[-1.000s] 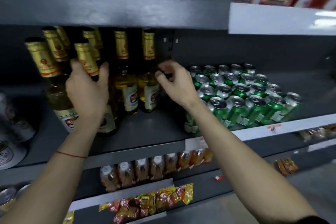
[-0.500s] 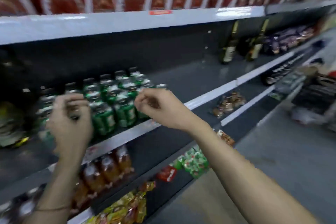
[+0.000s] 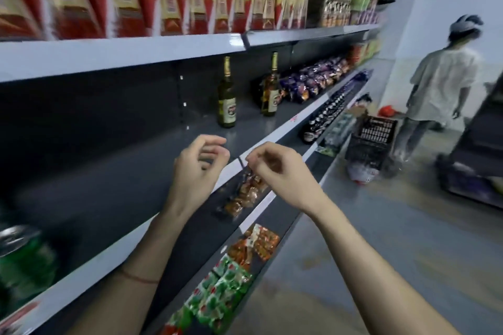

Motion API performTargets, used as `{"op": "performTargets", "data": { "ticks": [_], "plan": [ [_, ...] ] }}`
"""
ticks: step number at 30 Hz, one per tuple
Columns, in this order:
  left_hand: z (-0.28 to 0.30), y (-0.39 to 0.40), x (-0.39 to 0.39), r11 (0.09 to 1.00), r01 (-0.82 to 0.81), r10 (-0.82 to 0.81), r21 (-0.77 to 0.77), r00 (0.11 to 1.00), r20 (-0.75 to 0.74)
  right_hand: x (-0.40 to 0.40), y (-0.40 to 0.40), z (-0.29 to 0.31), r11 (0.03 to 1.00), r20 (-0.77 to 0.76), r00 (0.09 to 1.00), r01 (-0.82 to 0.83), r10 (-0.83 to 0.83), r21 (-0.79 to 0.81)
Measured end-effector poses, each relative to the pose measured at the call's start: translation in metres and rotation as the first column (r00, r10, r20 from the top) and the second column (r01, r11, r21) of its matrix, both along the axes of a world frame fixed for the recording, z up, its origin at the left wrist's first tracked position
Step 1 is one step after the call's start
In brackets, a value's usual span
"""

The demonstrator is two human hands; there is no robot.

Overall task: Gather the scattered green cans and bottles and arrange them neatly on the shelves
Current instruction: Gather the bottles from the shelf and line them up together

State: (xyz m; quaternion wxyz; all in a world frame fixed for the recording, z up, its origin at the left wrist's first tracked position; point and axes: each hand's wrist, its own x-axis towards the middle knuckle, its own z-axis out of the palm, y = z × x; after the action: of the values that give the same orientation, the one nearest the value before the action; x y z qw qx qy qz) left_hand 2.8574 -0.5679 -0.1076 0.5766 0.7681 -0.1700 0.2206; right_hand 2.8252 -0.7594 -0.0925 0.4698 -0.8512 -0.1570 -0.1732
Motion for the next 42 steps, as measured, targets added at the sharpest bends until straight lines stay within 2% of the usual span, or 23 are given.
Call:
{"op": "performTargets", "data": {
  "ticks": [7,12,18,23,27,31,34,36,39,42],
  "plan": [
    [0.003,-0.08,0.161,0.998,-0.033,0.033,-0.048,0.999,-0.016,0.16,-0.092,0.008,0.998,-0.006,0.998,0.064,-0.064,-0.018],
    [0.014,-0.113,0.252,0.995,-0.101,0.101,0.014,0.995,-0.017,0.265,-0.143,0.007,0.993,-0.029,0.993,0.115,-0.115,-0.016],
    [-0.002,-0.135,0.315,0.973,-0.222,0.225,0.058,0.973,-0.054,0.42,-0.188,0.001,0.988,-0.054,0.987,0.149,-0.151,-0.037],
    [-0.017,-0.155,0.353,0.917,-0.396,0.399,0.045,0.914,-0.076,0.548,-0.206,0.024,0.985,-0.018,0.991,0.134,-0.133,0.11],
    [-0.018,-0.173,0.387,0.836,-0.545,0.549,0.07,0.825,-0.134,0.629,-0.203,0.032,0.983,-0.129,0.991,0.051,-0.028,0.177],
    [-0.007,-0.176,0.424,0.706,-0.708,0.704,0.018,0.699,-0.125,0.663,-0.192,0.031,0.973,-0.191,0.977,-0.05,0.095,0.227],
    [0.004,-0.168,0.451,0.584,-0.809,0.795,-0.064,0.586,-0.153,0.667,-0.186,0.021,0.95,-0.272,0.955,-0.027,0.116,0.311],
    [0.016,-0.163,0.472,0.552,-0.825,0.804,-0.12,0.565,-0.184,0.665,-0.185,0.016,0.949,-0.26,0.961,-0.005,0.092,0.317],
    [0.035,-0.151,0.501,0.495,-0.865,0.831,-0.082,0.499,-0.245,0.665,-0.187,0.012,0.937,-0.252,0.96,-0.026,0.12,0.348],
    [0.041,-0.147,0.517,0.525,-0.848,0.794,-0.072,0.518,-0.319,0.663,-0.186,0.012,0.931,-0.254,0.957,-0.042,0.142,0.363]
  ]
}}
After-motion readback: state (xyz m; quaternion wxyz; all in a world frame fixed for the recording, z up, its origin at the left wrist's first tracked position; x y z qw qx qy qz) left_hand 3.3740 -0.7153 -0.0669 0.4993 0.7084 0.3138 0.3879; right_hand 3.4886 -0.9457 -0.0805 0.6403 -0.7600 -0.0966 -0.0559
